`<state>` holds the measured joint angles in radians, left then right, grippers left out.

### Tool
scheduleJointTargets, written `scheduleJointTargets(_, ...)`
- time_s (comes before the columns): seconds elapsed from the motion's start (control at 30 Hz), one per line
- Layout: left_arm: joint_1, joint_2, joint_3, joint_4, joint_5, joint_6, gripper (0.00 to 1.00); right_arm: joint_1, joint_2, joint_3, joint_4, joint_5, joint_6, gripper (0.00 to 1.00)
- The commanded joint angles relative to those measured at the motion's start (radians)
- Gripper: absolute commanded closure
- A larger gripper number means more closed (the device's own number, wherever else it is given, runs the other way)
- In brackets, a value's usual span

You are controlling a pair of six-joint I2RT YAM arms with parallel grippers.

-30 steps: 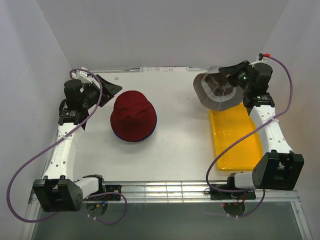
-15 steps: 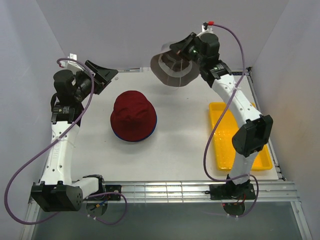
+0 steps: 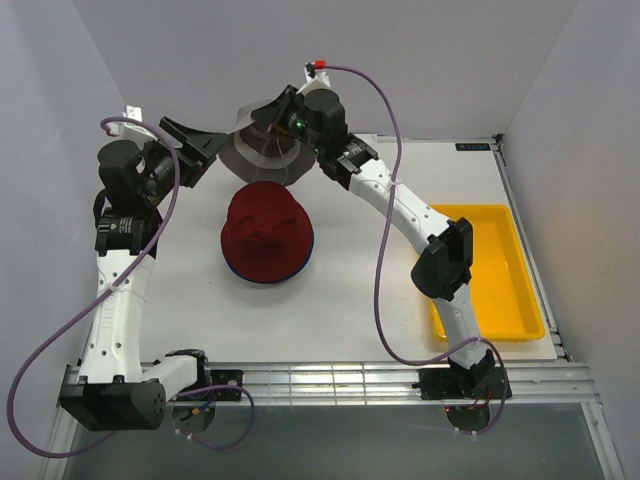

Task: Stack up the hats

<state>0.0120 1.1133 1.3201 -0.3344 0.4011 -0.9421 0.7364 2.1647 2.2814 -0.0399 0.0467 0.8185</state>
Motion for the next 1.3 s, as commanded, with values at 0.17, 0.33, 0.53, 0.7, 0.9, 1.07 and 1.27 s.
scheduleJointTargets(0.17, 0.005, -0.047, 0.027, -0.026, -0.027, 0.022, 0.18, 0.077, -0.126, -0.149, 0.199, 0.004, -0.097, 0.92)
scheduleJointTargets(0.33, 0.006, -0.055, -0.002, -0.017, -0.034, 0.017, 0.18, 0.083, -0.215, -0.255, 0.221, -0.079, -0.101, 0.92)
scheduleJointTargets(0.53, 0.009, -0.053, -0.004, -0.026, -0.044, 0.026, 0.18, 0.095, -0.316, -0.436, 0.268, -0.145, -0.079, 0.92)
scheduleJointTargets(0.7, 0.016, -0.052, -0.01, -0.026, -0.045, 0.026, 0.18, 0.13, -0.384, -0.58, 0.291, -0.16, -0.085, 0.92)
scheduleJointTargets(0.9, 0.022, -0.056, -0.035, -0.029, -0.044, 0.031, 0.18, 0.149, -0.453, -0.723, 0.33, -0.163, -0.073, 0.92)
scheduleJointTargets(1.07, 0.031, -0.066, -0.087, -0.038, -0.042, 0.045, 0.18, 0.152, -0.502, -0.815, 0.342, -0.165, -0.065, 0.92)
scheduleJointTargets(1.27, 0.043, -0.076, -0.137, -0.035, -0.038, 0.051, 0.17, 0.155, -0.558, -0.898, 0.357, -0.174, -0.056, 0.92)
